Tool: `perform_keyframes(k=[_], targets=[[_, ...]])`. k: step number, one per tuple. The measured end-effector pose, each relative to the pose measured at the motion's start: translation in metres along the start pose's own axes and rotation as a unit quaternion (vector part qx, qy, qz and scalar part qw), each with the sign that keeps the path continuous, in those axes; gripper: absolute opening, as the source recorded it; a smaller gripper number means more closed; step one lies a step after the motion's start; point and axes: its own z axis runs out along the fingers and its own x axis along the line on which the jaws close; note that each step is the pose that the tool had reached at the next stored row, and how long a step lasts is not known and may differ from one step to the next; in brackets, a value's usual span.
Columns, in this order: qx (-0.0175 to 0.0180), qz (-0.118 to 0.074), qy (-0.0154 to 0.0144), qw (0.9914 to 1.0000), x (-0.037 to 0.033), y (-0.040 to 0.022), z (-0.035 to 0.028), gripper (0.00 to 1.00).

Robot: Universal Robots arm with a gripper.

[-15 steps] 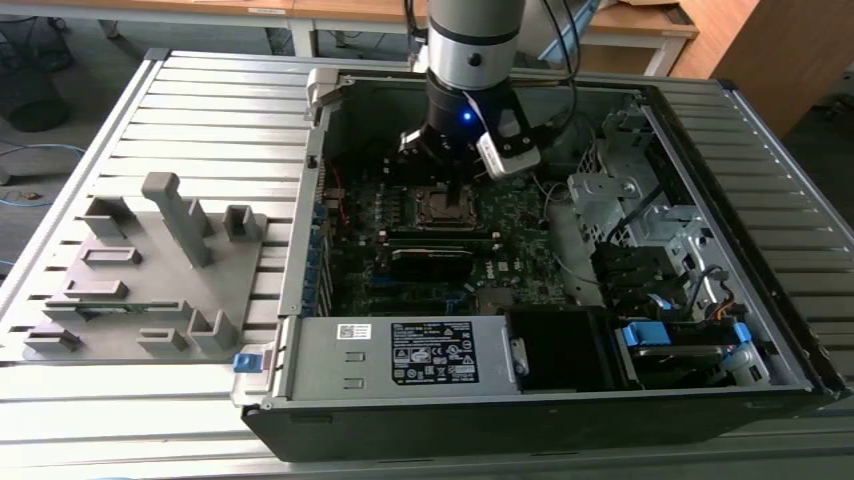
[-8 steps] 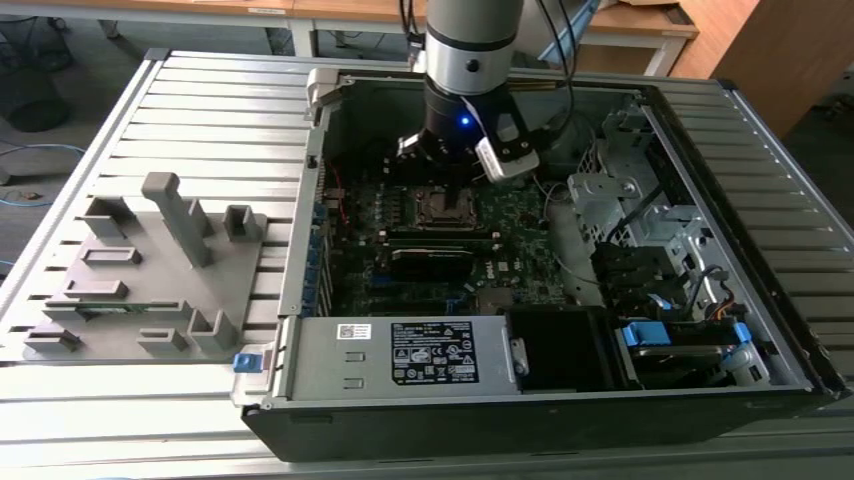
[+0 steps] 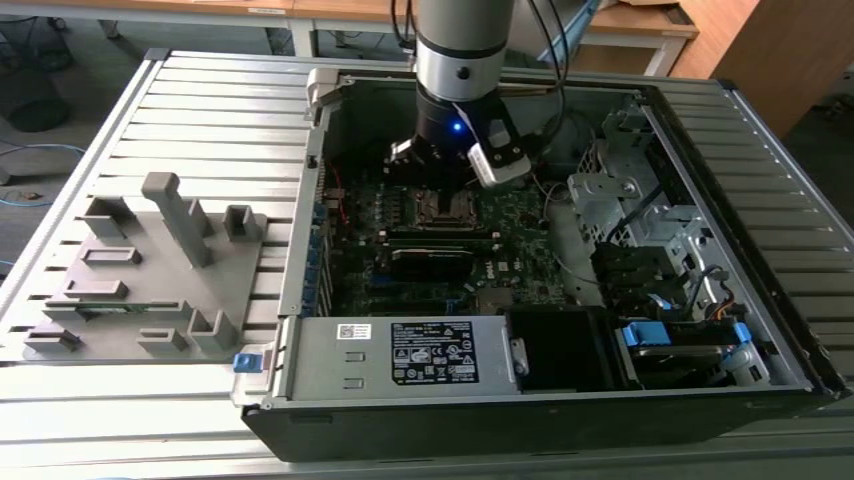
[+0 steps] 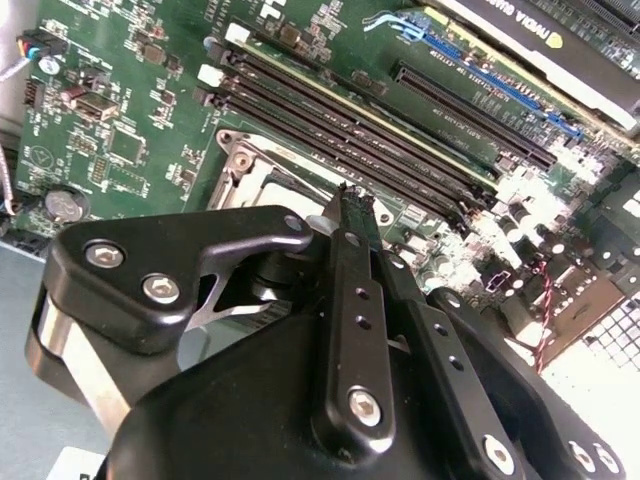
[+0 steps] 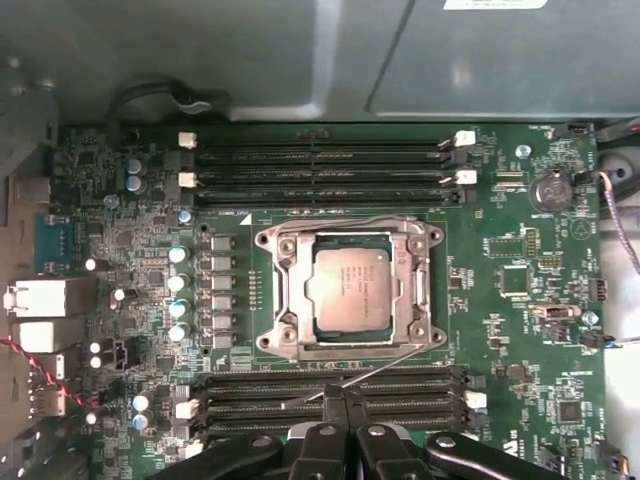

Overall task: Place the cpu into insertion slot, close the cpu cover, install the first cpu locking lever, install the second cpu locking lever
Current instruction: 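Install the second cpu locking lever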

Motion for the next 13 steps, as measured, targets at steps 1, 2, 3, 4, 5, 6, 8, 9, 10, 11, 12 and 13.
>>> perform_keyframes(k=[1,2,3,4,5,6,8,9,10,11,12,13], targets=[[-0.0001,-0.002,-0.0001,1.00000,0.0004,-0.0001,0.0011,0.11],[-0.0002,-0.003,-0.0002,0.99999,0.0008,-0.0001,0.0021,0.11],[-0.0002,-0.006,-0.0002,0.99998,0.0010,-0.0002,0.0030,0.11],[-0.0004,-0.009,-0.0003,0.99996,0.0011,-0.0002,0.0037,0.11],[-0.0005,-0.012,-0.0002,0.99993,0.0012,-0.0002,0.0042,0.11],[-0.0005,-0.014,-0.0001,0.99990,0.0013,-0.0002,0.0045,0.11],[-0.0005,-0.017,0.0000,0.99986,0.0013,-0.0003,0.0045,0.11],[-0.0006,-0.017,0.0000,0.99986,0.0013,-0.0002,0.0046,0.11],[-0.0006,-0.017,0.0000,0.99986,0.0013,-0.0002,0.0047,0.11],[-0.0007,-0.017,-0.0001,0.99986,0.0013,-0.0002,0.0047,0.11],[-0.0007,-0.017,0.0000,0.99986,0.0013,-0.0002,0.0047,0.11],[-0.0007,-0.017,-0.0001,0.99986,0.0013,-0.0002,0.0047,0.11]])
